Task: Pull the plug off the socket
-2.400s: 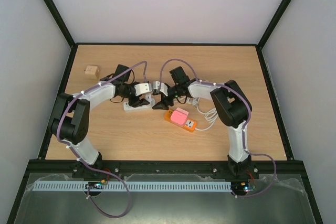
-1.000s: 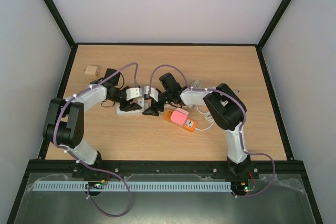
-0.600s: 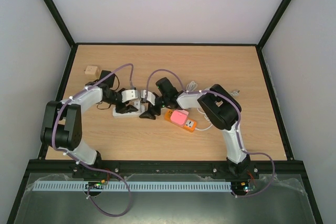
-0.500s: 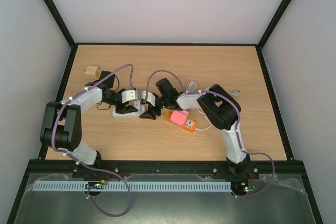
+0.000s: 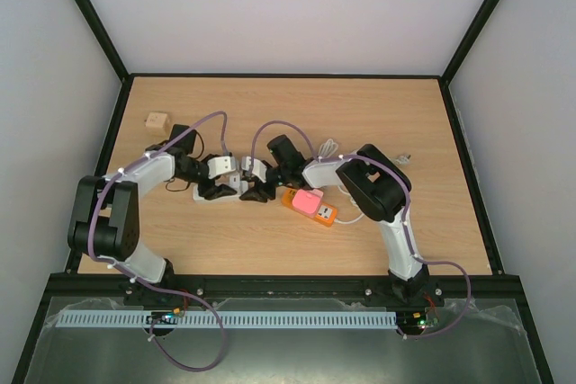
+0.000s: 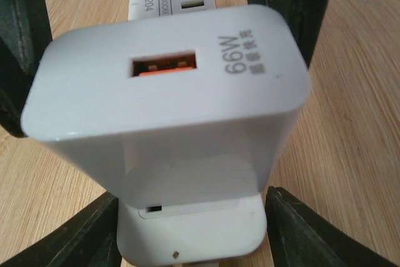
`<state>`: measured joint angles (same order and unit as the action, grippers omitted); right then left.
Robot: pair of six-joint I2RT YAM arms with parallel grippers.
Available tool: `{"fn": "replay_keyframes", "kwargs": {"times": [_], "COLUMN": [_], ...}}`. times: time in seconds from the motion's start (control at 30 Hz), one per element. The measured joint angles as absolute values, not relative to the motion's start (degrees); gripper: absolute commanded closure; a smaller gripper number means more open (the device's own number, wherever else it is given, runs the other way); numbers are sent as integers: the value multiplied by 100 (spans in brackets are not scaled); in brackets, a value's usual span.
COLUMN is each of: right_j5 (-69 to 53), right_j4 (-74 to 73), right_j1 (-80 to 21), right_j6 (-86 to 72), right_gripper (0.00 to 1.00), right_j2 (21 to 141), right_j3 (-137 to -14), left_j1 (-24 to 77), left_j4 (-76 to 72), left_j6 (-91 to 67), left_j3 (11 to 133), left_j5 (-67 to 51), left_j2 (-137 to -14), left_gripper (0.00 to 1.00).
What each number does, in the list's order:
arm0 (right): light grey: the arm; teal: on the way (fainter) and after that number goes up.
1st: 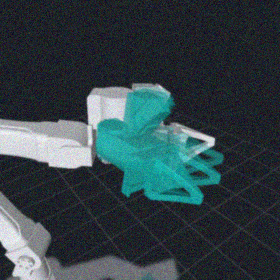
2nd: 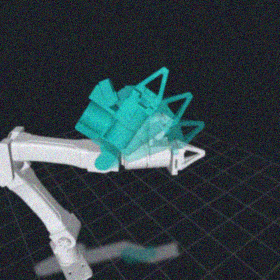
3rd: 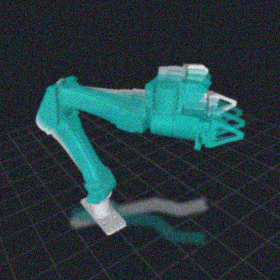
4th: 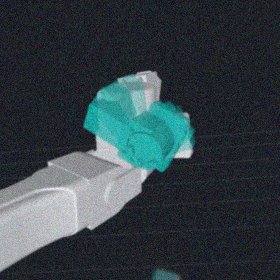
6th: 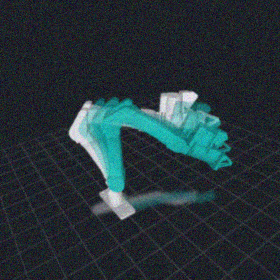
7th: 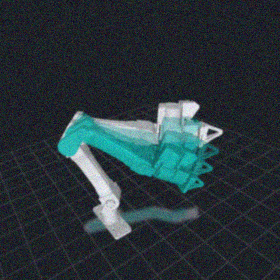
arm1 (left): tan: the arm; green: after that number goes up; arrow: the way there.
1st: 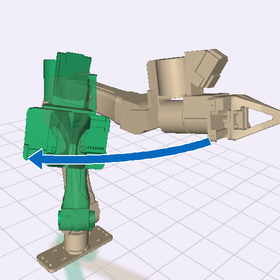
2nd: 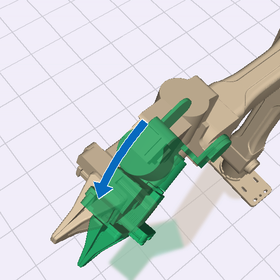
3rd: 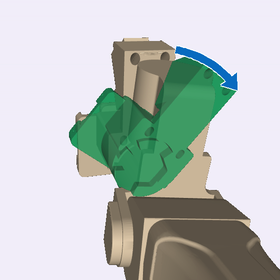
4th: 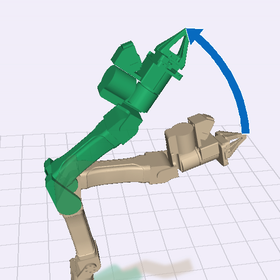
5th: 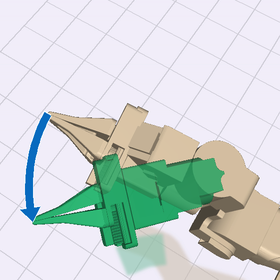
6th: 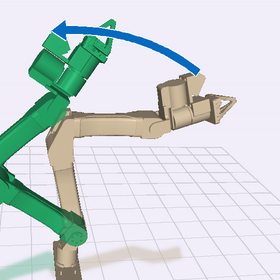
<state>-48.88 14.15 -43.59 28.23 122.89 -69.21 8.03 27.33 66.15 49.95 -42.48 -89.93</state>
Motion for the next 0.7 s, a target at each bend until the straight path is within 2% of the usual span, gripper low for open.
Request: {"fn": "replay_keyframes", "kwargs": {"times": [0.17, 0.53, 0.7], "right_j5": [-4912, -4928, -4932], "right_j4": [1485, 1599, 1621], "right_j1": [-4359, -4362, -4362], "right_j6": [2825, 2886, 2910], "right_gripper": [46, 53, 56], "right_j2": [12289, 12289, 12289], "right_j3": [-6877, -6827, -6812], "left_j1": [812, 862, 867], "left_j4": [2534, 1994, 2001], "left_j6": [6504, 6145, 6119], "left_j3": [4851, 4654, 4654], "left_j5": [-4259, -4272, -4283], "left_j2": [-8986, -8978, -8978], "left_gripper": [32, 57, 62]}}
